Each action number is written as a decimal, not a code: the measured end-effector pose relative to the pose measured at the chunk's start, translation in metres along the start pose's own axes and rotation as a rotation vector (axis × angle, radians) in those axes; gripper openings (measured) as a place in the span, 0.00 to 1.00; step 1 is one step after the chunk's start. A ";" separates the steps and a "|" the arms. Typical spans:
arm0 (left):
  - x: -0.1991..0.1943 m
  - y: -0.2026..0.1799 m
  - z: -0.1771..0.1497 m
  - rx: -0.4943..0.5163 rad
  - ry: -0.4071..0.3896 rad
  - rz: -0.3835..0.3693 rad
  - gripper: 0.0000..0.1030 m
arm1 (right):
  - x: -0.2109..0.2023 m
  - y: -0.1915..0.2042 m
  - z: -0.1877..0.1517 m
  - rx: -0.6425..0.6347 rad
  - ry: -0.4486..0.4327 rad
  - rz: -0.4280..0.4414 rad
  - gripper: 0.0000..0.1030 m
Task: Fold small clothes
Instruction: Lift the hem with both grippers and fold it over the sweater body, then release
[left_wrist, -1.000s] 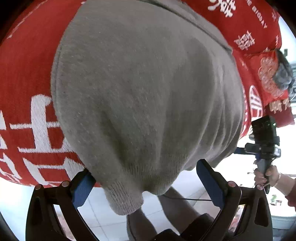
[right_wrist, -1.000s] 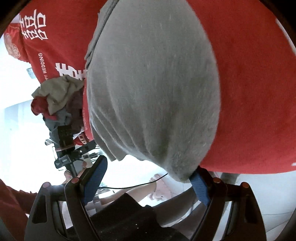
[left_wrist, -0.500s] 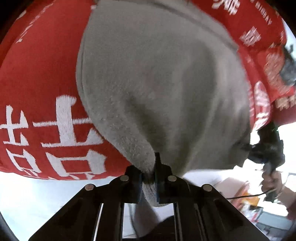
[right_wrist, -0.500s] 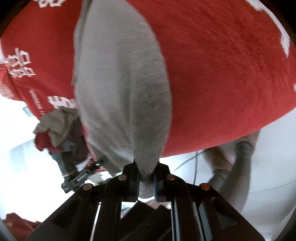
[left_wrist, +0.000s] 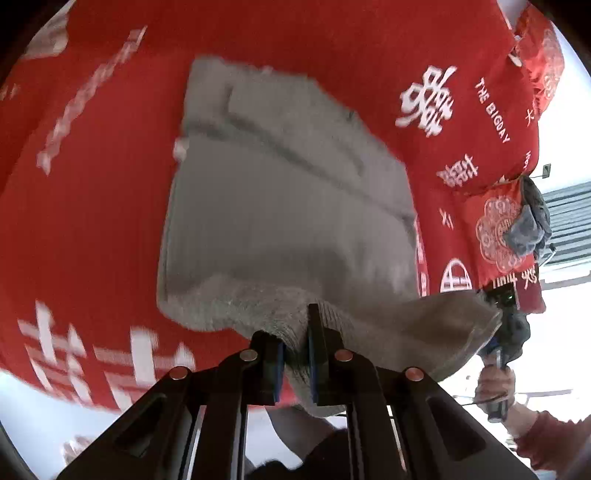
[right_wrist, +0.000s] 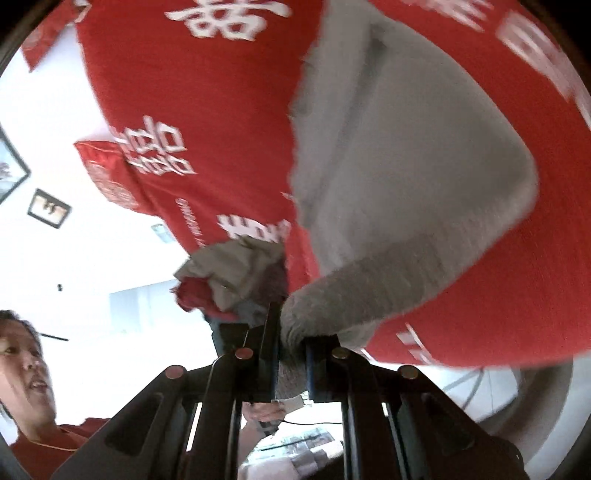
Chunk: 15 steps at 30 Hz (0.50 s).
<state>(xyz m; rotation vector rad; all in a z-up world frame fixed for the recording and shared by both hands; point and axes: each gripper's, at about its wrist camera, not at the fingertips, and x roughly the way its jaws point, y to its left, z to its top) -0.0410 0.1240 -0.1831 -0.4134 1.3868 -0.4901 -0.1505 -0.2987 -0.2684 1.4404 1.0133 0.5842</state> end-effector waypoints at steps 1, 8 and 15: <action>0.000 -0.005 0.011 0.000 -0.016 0.002 0.10 | 0.001 0.010 0.011 -0.014 -0.009 0.017 0.11; 0.012 -0.027 0.114 -0.021 -0.153 0.020 0.10 | 0.017 0.070 0.108 -0.113 -0.010 0.045 0.11; 0.075 -0.007 0.198 -0.070 -0.186 0.120 0.11 | 0.053 0.076 0.220 -0.134 -0.022 -0.026 0.11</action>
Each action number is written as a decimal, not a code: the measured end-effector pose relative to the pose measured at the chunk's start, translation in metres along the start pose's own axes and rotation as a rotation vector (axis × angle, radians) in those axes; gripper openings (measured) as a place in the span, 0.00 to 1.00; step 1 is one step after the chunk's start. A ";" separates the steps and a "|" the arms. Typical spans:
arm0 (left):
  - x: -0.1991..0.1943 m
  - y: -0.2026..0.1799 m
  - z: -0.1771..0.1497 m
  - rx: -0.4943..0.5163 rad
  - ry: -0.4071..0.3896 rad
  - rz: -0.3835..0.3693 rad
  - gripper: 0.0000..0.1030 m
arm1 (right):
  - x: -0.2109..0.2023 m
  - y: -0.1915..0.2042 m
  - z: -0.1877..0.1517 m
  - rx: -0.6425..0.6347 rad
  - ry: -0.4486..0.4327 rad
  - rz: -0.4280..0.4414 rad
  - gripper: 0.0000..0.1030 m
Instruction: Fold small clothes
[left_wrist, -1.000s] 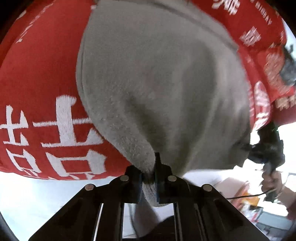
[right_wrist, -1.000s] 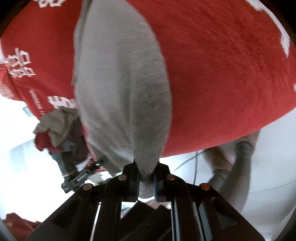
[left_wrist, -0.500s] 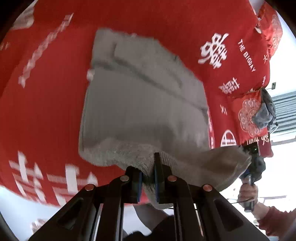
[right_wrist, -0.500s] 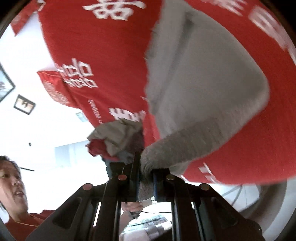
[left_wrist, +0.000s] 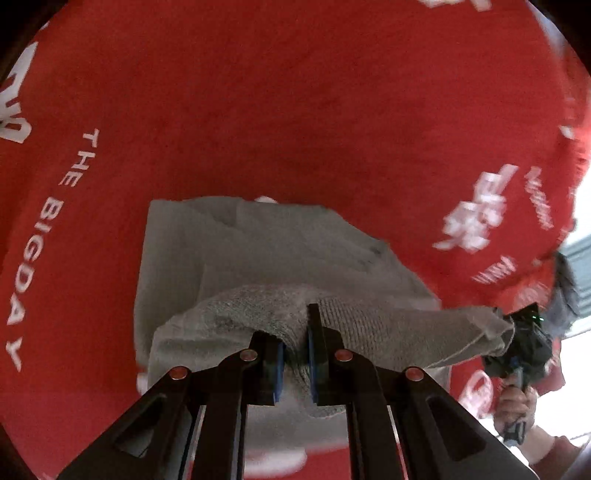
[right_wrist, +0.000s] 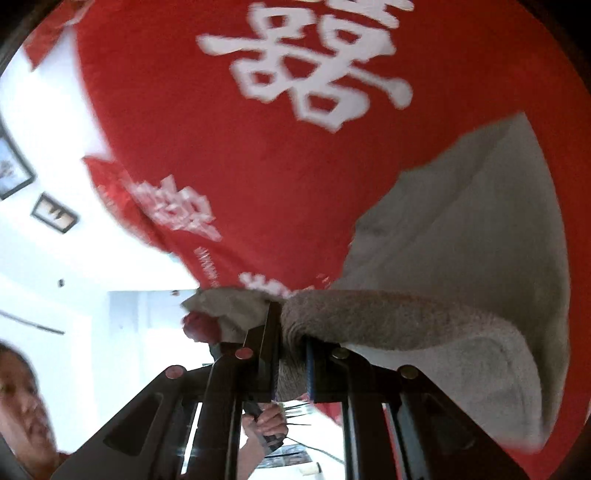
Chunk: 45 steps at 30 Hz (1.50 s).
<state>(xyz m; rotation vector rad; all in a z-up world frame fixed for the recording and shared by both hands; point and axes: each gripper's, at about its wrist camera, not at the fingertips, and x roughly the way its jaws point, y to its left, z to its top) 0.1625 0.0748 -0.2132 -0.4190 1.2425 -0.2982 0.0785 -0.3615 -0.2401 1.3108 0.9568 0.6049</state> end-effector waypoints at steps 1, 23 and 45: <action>0.014 0.003 0.006 -0.008 0.008 0.024 0.11 | 0.007 -0.010 0.013 0.010 0.003 -0.037 0.12; 0.030 -0.024 -0.012 0.140 0.109 0.362 0.72 | 0.037 -0.013 0.041 -0.120 0.127 -0.424 0.15; 0.041 -0.041 0.030 0.211 0.019 0.505 0.72 | 0.070 -0.010 0.085 -0.297 0.067 -0.737 0.49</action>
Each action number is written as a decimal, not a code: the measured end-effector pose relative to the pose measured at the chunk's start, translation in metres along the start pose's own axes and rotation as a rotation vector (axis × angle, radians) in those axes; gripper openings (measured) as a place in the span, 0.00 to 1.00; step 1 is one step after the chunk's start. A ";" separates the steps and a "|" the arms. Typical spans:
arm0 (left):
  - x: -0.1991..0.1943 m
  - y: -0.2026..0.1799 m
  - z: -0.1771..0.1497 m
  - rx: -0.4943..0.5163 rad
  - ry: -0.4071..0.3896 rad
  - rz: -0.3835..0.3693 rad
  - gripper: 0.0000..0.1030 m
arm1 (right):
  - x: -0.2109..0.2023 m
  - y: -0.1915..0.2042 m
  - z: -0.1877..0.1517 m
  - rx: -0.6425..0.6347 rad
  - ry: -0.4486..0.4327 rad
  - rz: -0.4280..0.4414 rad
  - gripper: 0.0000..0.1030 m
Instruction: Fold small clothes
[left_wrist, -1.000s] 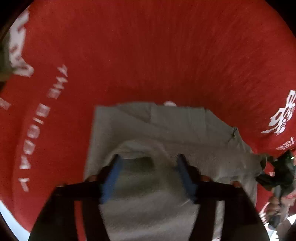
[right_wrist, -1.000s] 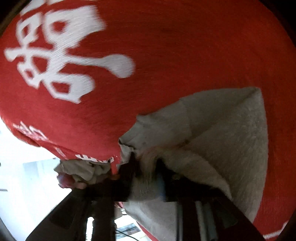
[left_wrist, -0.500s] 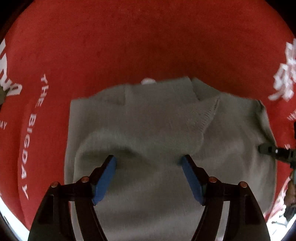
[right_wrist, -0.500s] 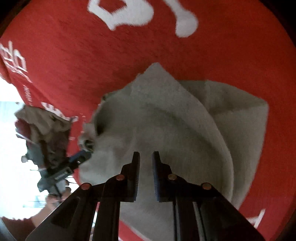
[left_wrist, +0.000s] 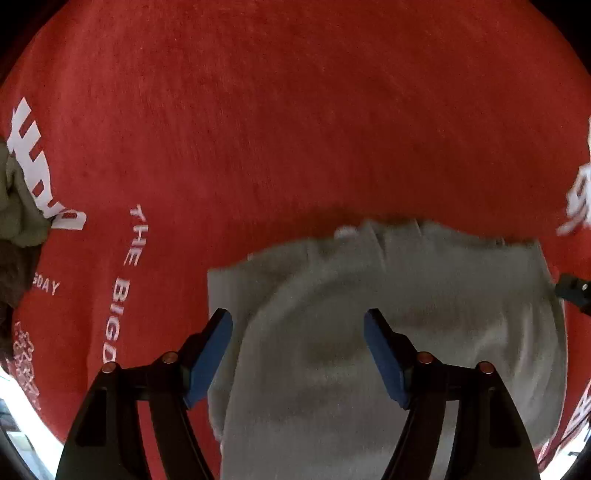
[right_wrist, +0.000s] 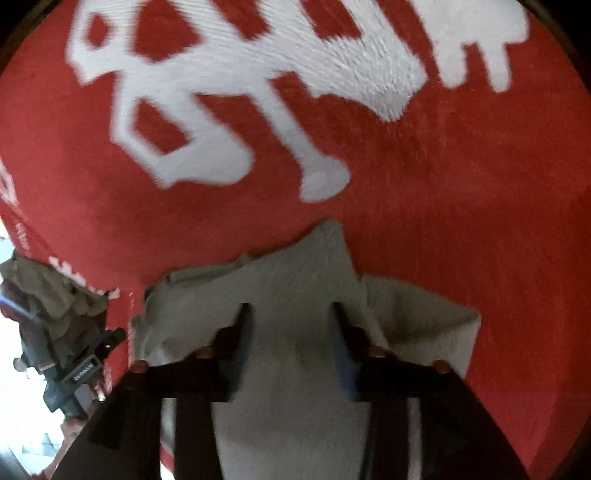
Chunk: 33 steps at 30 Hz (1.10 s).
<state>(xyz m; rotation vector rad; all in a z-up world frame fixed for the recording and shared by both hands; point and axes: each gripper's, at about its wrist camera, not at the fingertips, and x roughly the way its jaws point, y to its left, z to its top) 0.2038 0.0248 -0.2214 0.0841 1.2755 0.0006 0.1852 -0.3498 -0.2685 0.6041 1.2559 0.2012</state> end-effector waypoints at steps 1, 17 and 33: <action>0.001 -0.001 -0.003 -0.002 0.009 -0.004 0.72 | -0.006 0.002 -0.007 -0.011 0.007 0.004 0.49; 0.050 0.053 0.026 -0.236 0.047 0.126 0.77 | -0.042 -0.024 -0.076 -0.004 0.060 -0.090 0.49; 0.012 0.043 -0.128 -0.088 0.235 0.034 0.77 | -0.018 -0.018 -0.133 -0.030 0.221 -0.044 0.06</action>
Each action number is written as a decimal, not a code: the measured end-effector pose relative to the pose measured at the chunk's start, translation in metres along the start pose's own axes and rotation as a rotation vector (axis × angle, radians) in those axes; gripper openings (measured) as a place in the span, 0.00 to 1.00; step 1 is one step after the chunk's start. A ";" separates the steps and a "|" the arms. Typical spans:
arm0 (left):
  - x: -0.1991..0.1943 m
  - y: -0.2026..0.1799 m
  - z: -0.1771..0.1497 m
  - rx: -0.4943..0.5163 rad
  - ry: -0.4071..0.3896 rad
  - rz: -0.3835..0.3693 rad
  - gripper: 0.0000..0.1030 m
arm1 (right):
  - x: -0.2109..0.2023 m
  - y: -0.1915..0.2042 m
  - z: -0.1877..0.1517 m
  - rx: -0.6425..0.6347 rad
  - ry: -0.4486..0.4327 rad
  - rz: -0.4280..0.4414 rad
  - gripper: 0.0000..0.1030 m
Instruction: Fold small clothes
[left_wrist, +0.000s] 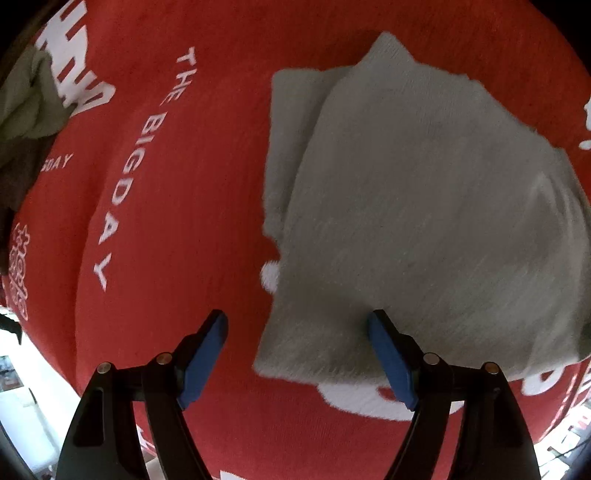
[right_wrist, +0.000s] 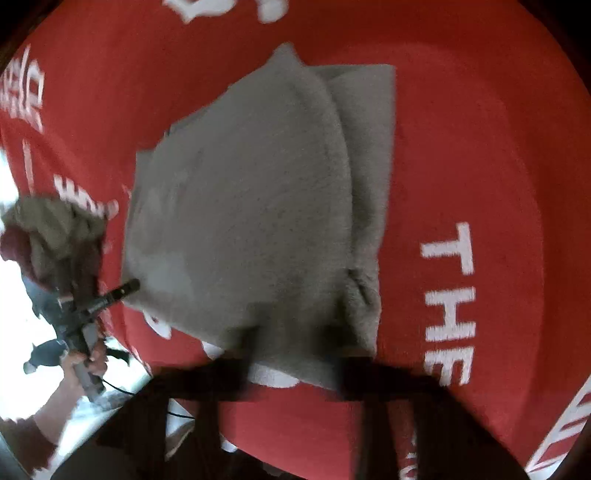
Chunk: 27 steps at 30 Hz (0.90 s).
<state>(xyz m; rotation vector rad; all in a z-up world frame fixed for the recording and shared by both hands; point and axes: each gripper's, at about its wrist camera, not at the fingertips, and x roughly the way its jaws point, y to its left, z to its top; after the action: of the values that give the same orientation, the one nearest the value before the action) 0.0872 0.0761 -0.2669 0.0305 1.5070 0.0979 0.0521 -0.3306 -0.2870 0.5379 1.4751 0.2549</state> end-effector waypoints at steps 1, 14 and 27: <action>0.001 0.003 -0.003 -0.009 -0.003 -0.009 0.77 | 0.001 0.002 0.001 -0.021 0.007 -0.039 0.06; -0.090 0.008 -0.050 -0.124 -0.029 -0.061 0.97 | -0.018 0.013 -0.007 0.053 0.032 -0.123 0.12; -0.193 0.011 -0.087 -0.184 -0.097 -0.127 1.00 | -0.055 0.135 -0.020 -0.144 0.077 -0.118 0.74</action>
<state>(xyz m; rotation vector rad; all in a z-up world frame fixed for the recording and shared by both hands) -0.0118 0.0671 -0.0796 -0.2050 1.3939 0.1307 0.0488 -0.2375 -0.1735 0.3274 1.5438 0.2890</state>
